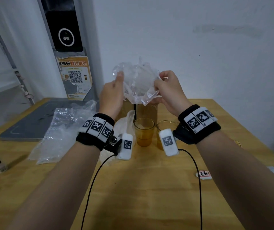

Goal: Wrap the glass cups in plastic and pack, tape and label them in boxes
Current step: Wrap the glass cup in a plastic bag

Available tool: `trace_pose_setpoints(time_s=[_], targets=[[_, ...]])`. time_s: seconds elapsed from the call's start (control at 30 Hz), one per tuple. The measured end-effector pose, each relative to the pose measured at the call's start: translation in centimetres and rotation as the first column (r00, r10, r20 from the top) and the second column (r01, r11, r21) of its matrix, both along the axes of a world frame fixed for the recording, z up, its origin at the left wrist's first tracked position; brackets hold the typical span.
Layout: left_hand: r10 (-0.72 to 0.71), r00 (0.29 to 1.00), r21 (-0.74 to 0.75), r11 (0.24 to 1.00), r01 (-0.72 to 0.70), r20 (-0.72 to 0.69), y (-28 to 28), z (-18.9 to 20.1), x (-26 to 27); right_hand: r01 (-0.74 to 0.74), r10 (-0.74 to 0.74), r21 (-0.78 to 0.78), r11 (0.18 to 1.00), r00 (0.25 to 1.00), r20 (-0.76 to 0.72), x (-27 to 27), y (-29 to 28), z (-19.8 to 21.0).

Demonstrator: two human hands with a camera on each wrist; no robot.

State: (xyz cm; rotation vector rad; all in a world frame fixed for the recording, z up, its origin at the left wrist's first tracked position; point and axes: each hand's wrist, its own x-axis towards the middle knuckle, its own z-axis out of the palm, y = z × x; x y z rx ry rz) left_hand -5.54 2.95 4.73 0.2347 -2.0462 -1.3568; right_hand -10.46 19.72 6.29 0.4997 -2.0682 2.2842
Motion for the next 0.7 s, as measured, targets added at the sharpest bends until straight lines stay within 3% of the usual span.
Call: trace_pose_setpoints(time_s=[0.17,0.3,0.43,0.6,0.7], targets=[[-0.153,0.987,0.129,0.981,0.146,0.051,0.5,-0.4,-0.1,-0.053,0.054,0.015,0.998,0.998,-0.040,0.1,0.3,-0.2],[-0.039,0.998,0.144,0.988,0.047,-0.055,0.5,-0.7,-0.1,-0.166,0.167,0.058,0.984,0.986,-0.015,-0.1,1.4,-1.1],[0.077,0.995,0.166,0.984,-0.067,-0.056,-0.2,-1.1,-0.4,-0.256,0.264,0.275,0.927,0.964,0.008,-0.8,3.6,-2.4],[0.128,0.991,0.132,0.984,-0.122,-0.040,0.1,-1.9,-0.6,-0.146,0.204,0.636,0.758,0.979,-0.018,-1.6,5.6,-4.9],[0.153,0.986,0.124,0.982,-0.144,-0.060,0.3,-1.9,-0.7,-0.168,0.177,0.800,0.575,0.981,0.079,-2.8,6.1,-7.2]])
